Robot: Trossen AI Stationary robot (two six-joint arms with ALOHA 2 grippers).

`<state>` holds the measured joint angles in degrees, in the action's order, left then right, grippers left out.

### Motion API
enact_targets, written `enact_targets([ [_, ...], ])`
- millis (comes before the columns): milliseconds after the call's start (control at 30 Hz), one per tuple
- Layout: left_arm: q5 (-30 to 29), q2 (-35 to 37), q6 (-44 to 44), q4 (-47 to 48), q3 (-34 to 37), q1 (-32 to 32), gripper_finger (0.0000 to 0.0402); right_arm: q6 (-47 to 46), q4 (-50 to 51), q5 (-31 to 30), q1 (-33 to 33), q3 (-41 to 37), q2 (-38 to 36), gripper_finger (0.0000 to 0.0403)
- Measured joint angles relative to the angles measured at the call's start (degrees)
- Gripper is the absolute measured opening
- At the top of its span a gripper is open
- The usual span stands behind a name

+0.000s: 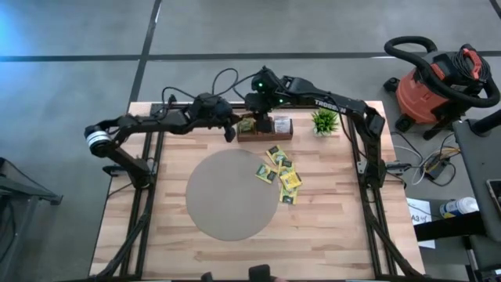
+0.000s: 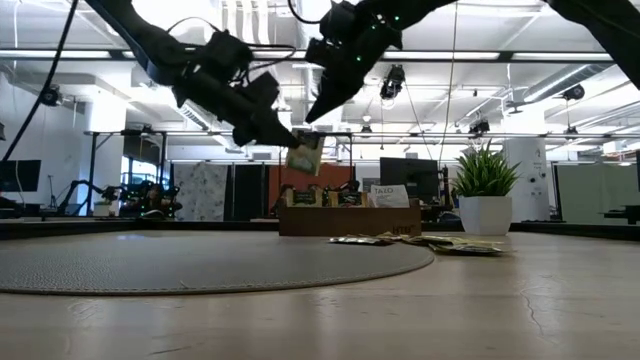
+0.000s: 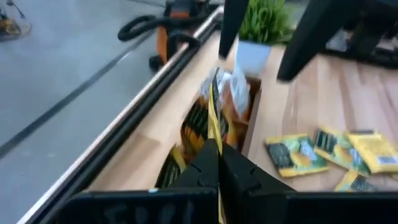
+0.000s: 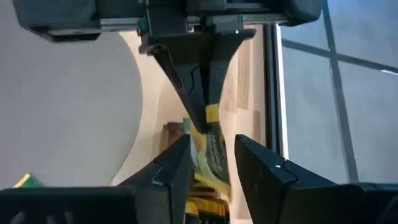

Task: Pick & Place Tea
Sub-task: Put the yellow tea sachet into the left compartment of the wooden organizer

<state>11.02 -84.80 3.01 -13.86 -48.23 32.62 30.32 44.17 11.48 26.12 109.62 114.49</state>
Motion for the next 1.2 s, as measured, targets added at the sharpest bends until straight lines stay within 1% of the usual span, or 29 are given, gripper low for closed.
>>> enact_targets([
  [133,0.03,0.44,-1.87,-4.27,3.27,0.0,0.0,-0.61,1.19,-1.7,-0.37,2.39,1.57,0.0123],
  [267,0.02,0.6,-2.76,-9.21,6.1,-0.07,0.0,-1.55,2.12,-5.42,-0.36,3.77,2.21,0.0123],
  [367,0.02,0.6,-3.4,-14.59,8.2,-0.07,0.0,-2.38,4.0,-5.54,-0.29,3.83,2.85,0.0123],
  [433,0.05,0.6,-3.41,-16.2,8.65,-0.07,0.0,-2.51,5.21,-5.6,-0.57,3.81,3.33,0.0123],
  [567,1.12,0.62,-2.98,-16.03,9.25,-0.07,0.0,-2.92,5.69,-5.68,-1.17,3.89,3.77,0.0123],
  [667,2.12,0.62,-2.84,-16.14,9.24,-0.07,0.0,-2.61,4.16,-7.63,-1.52,3.89,3.77,0.0123],
  [933,3.41,0.62,-1.64,-16.14,8.97,-0.09,0.0,-2.73,4.99,-7.98,-1.52,3.83,3.77,0.0123],
  [1067,4.13,0.62,-1.36,-16.14,8.97,-0.09,0.0,-2.98,4.93,-6.49,-1.5,3.83,3.77,0.0118],
  [1200,4.45,0.62,-1.29,-16.14,8.97,-0.09,0.0,-3.2,4.91,-5.19,-1.5,3.54,3.77,0.01],
])
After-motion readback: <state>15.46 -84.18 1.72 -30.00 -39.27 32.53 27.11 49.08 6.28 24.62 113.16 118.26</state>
